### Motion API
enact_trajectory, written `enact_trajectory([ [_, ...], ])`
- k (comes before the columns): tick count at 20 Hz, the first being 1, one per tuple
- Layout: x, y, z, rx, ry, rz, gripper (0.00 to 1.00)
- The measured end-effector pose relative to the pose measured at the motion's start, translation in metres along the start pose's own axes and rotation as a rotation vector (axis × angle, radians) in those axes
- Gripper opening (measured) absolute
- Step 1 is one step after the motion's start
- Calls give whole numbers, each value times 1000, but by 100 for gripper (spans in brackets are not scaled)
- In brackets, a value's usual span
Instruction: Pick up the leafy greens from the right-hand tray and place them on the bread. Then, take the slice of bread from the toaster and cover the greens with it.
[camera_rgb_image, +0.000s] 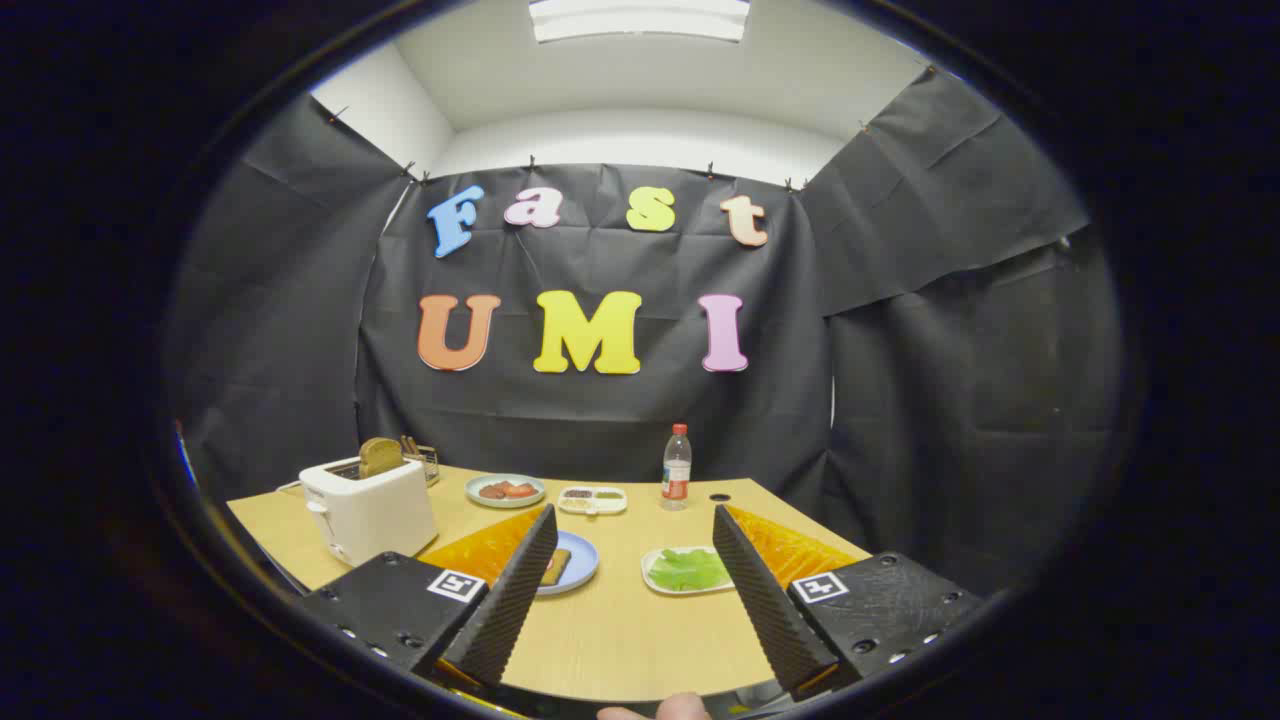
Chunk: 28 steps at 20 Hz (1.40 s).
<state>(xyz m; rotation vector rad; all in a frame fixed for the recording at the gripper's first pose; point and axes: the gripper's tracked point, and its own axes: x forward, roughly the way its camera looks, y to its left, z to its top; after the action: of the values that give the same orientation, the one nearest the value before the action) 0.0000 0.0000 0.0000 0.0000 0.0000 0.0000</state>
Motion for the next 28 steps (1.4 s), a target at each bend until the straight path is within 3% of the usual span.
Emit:
enact_trajectory([
  [18,-1,1,12,-11,-36,4,95],
  [28,29,-15,-4,-16,45,22,95],
])
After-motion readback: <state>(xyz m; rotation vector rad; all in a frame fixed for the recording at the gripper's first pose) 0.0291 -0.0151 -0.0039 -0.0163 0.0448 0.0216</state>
